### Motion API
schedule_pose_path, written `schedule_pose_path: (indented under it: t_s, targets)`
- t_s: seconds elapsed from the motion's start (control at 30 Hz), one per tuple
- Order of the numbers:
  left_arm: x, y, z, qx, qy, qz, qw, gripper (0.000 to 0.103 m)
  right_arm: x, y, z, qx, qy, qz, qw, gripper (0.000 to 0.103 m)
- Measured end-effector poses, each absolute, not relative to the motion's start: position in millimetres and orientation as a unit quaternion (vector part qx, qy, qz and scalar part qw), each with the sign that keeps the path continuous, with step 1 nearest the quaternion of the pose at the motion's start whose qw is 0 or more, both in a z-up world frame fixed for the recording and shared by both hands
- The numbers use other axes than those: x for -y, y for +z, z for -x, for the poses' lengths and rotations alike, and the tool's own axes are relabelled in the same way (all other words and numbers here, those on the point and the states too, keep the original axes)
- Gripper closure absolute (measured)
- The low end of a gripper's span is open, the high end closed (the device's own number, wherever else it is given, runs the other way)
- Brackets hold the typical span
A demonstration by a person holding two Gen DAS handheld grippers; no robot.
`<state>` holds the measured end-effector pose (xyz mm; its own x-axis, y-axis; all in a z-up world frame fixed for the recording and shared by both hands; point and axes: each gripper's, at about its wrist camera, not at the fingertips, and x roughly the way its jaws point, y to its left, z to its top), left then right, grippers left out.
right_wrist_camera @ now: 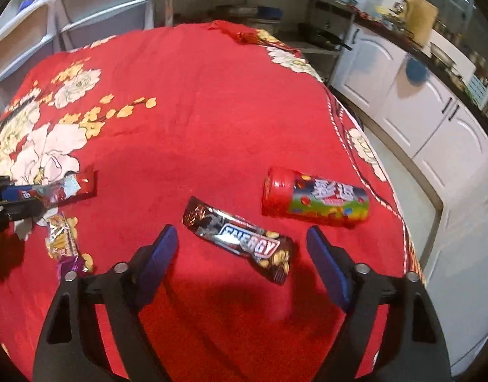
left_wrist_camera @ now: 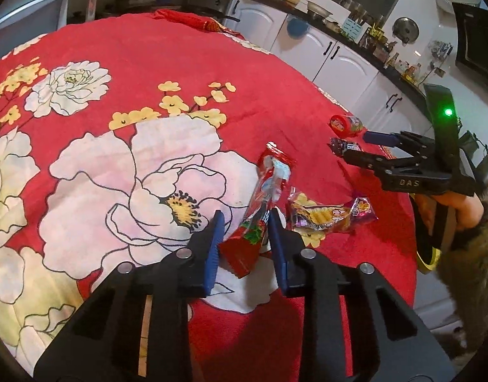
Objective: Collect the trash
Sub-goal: 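Grasp the red snack wrapper with the left tool while the right tool grasps the Energy bar wrapper, then carry the red wrapper and Energy bar wrapper over the bin with both tools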
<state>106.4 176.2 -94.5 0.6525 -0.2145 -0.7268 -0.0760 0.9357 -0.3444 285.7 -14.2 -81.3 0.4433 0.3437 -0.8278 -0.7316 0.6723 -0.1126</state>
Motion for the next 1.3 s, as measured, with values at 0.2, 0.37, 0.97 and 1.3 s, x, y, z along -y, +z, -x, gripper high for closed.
schedule_pose_path:
  t_s: [0.2,0.37,0.97,1.3]
  targets:
    - [-178,-94,-104,-0.417,-0.041,0.177,0.891,0.091,14,-93,-288,-0.452,0.338,0.212,0.798,0.061]
    - [-178,-90,-101,-0.415,-0.038,0.174,0.892,0.094,24,-91,-275,-0.451,0.343,0.187,0.802,0.085]
    - [-153,-52,-99,-0.388,-0.029,0.140,0.911,0.096,79,-77,-216,-0.441,0.347,0.106,0.821,0.094]
    - [-124,-32,-98,-0.372,-0.044,0.124,0.919,0.096,107,-51,-188,-0.417,0.357,0.077,0.832,0.094]
